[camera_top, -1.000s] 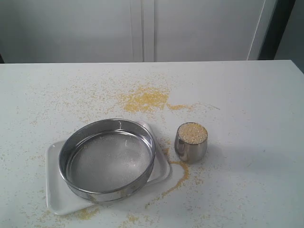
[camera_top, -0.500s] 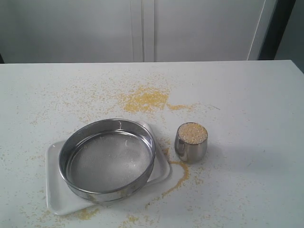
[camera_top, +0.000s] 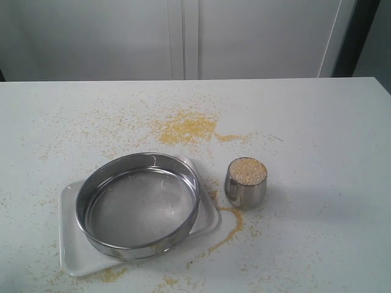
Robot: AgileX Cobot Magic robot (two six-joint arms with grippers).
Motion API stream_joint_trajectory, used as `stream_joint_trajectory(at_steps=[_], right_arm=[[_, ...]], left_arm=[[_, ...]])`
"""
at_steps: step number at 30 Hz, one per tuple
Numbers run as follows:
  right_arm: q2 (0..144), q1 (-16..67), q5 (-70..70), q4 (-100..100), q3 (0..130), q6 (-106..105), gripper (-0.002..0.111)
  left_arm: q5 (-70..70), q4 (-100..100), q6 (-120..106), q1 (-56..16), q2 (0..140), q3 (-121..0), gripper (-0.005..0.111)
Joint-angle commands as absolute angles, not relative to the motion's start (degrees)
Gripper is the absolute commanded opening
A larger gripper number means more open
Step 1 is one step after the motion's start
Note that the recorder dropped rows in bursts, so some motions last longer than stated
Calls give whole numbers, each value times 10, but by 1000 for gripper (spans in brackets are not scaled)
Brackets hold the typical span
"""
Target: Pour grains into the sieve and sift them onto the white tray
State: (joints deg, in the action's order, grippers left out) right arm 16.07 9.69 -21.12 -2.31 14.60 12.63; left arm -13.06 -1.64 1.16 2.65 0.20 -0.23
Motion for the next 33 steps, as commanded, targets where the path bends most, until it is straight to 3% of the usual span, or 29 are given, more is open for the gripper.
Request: stream_joint_trajectory(at_steps=[1, 14, 33], right_arm=[[241, 96, -254, 23, 172, 117, 0], [440, 97, -370, 205, 189, 185, 0], [623, 97, -469, 295, 189, 213, 0]], left_arm=[[-132, -21, 12, 28, 0, 0, 1], [-132, -21, 12, 28, 0, 0, 1], [-132, -21, 12, 28, 0, 0, 1]])
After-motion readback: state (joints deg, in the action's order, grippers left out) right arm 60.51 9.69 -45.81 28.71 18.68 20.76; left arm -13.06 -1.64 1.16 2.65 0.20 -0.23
